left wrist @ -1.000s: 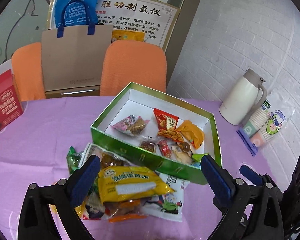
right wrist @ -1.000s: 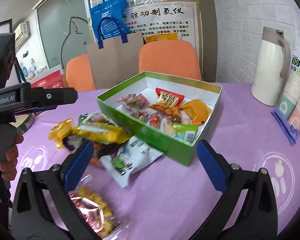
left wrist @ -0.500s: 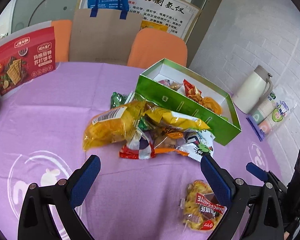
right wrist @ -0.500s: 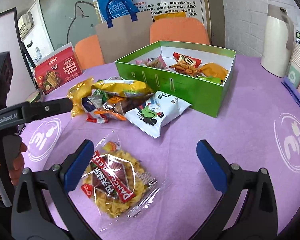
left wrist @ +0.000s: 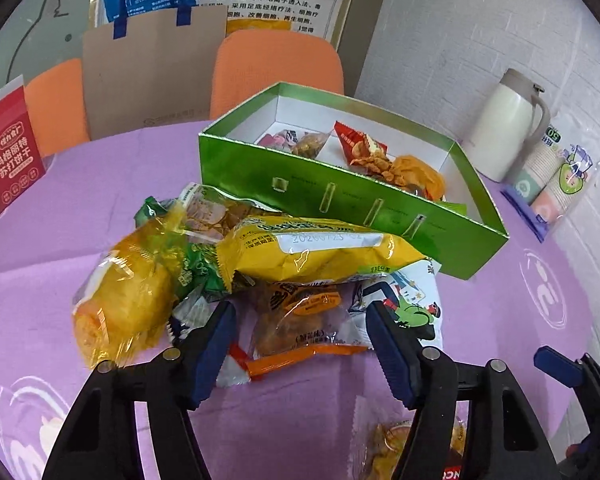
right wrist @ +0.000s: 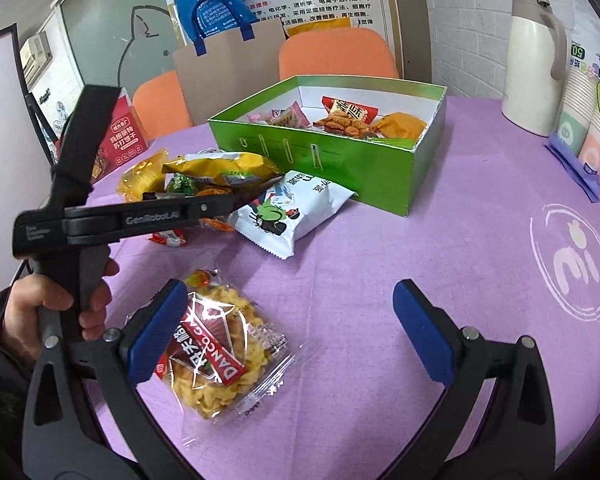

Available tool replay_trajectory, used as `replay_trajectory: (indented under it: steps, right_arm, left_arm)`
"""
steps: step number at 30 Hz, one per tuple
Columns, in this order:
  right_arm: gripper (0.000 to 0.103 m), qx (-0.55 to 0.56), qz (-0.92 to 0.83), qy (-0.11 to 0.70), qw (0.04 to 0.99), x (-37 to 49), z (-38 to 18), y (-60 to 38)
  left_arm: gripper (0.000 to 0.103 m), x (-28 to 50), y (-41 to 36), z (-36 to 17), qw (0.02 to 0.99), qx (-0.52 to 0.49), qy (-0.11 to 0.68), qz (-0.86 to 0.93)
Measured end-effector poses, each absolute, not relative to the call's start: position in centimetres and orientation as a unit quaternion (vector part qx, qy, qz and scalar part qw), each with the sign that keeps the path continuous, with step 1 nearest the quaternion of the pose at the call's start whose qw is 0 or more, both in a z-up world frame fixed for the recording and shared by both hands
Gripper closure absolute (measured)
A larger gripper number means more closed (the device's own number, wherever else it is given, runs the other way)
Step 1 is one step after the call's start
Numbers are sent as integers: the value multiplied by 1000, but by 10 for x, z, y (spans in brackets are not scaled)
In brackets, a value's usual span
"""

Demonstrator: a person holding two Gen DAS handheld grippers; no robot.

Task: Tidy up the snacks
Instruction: 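Move both open tools back over the remaining snack pile, then grasp the red-white-blue packet with the left tool while the right tool grasps the orange peanut pouch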

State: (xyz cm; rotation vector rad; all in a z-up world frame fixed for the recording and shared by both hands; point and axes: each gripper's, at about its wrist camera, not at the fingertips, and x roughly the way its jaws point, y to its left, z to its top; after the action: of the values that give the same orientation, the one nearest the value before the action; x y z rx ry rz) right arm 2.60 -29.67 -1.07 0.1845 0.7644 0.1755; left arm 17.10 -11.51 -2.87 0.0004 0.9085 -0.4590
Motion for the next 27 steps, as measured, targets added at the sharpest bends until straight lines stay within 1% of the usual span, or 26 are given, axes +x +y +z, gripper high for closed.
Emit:
replay_trajectory:
  steps: [2, 4, 7, 13, 16, 18, 23, 27]
  right_arm:
    - [1, 95, 88, 373, 919, 27, -12, -297]
    - [1, 101, 91, 377, 916, 29, -14, -294]
    - [1, 104, 106, 383, 912, 34, -17, -286]
    - [1, 84, 132, 386, 909, 37, -16, -262]
    - [1, 75, 144, 385, 908, 40, -13, -249]
    - [1, 69, 153, 388, 906, 42, -14, -240]
    - [1, 67, 176, 405, 895, 53, -17, -213]
    - [1, 58, 182, 415, 889, 61, -19, -195]
  left_arm:
    - [52, 172, -114, -36, 865, -13, 444, -234]
    - [54, 165, -107, -36, 861, -29, 448, -239]
    - [55, 146, -91, -35, 859, -50, 450, -239]
    - [50, 101, -61, -29, 866, -67, 439, -231]
    - [38, 89, -37, -21, 879, -85, 415, -217]
    - [38, 88, -18, -22, 886, -94, 411, -191]
    - [38, 104, 15, -38, 873, -146, 433, -169]
    - [38, 119, 13, -41, 874, -135, 435, -169]
